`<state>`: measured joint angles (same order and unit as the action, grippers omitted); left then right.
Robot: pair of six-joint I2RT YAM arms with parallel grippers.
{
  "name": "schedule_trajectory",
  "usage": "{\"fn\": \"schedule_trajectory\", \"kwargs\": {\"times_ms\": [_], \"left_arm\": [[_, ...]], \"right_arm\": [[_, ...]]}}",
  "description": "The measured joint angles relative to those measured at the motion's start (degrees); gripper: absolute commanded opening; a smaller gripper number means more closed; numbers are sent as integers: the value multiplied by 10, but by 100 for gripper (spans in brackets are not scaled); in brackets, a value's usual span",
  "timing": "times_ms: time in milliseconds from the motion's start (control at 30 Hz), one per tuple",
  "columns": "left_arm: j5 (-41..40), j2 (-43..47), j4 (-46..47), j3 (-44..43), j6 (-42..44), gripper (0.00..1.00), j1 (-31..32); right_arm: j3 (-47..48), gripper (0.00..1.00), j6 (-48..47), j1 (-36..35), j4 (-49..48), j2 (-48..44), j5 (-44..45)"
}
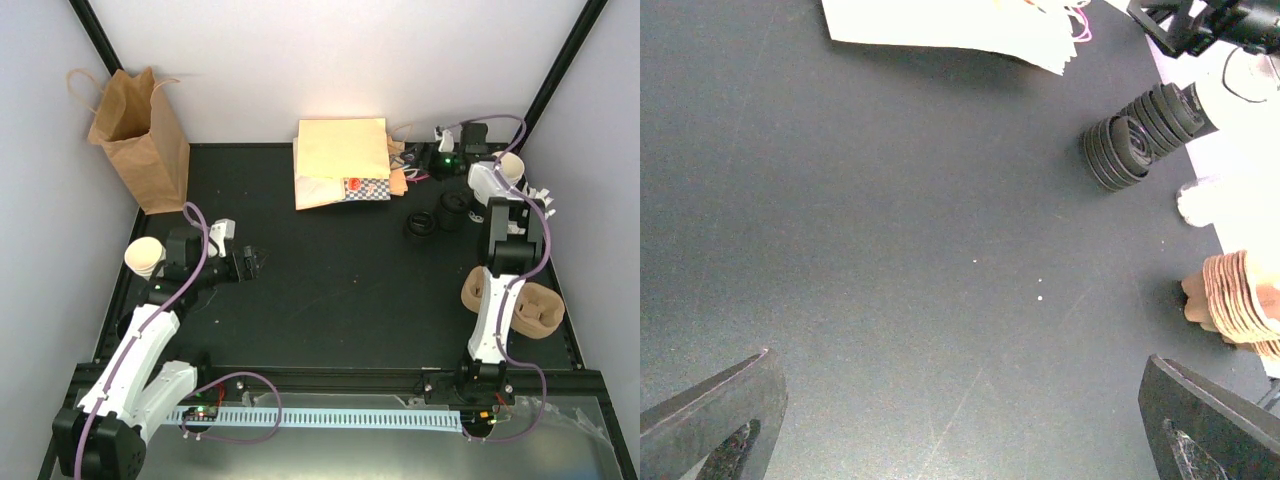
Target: Pack the takeout coffee
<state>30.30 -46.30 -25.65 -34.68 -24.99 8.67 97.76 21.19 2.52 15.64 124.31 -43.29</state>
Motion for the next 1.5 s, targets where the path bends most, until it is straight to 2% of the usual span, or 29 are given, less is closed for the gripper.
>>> {"fn": "schedule_trajectory", "kwargs": {"times_ms": [133,433,600,733,1000,1100,1167,1267,1400,1500], "left_arm": [[0,-3,0,-2,0,99,0],[0,-3,5,-8,2,99,0],[0,-3,5,-8,2,99,0],[0,-3,5,-8,5,99,0],[0,-9,5,-8,6,99,0],[0,-11,6,-8,6,99,0],[0,-12,6,-8,6,99,0],[0,-14,7,-8,7,99,0],[0,-15,7,-8,9,99,0],[0,-20,7,-8,8,99,0]], "right_arm": [[90,81,-17,-9,51,68,-11],[162,70,-31,-48,109,125,-30],[217,73,-28,-58,116,153,-34],[222,78,-21,-54,118,157,-29],[241,75,-8,-56,117,176,-24],[259,67,-2,-59,116,191,-24],[264,65,2,-61,113,200,-28],[264,58,11,-63,106,209,-37],[266,43,23,-65,97,213,-47],[279,20,35,-66,85,220,-56]]}}
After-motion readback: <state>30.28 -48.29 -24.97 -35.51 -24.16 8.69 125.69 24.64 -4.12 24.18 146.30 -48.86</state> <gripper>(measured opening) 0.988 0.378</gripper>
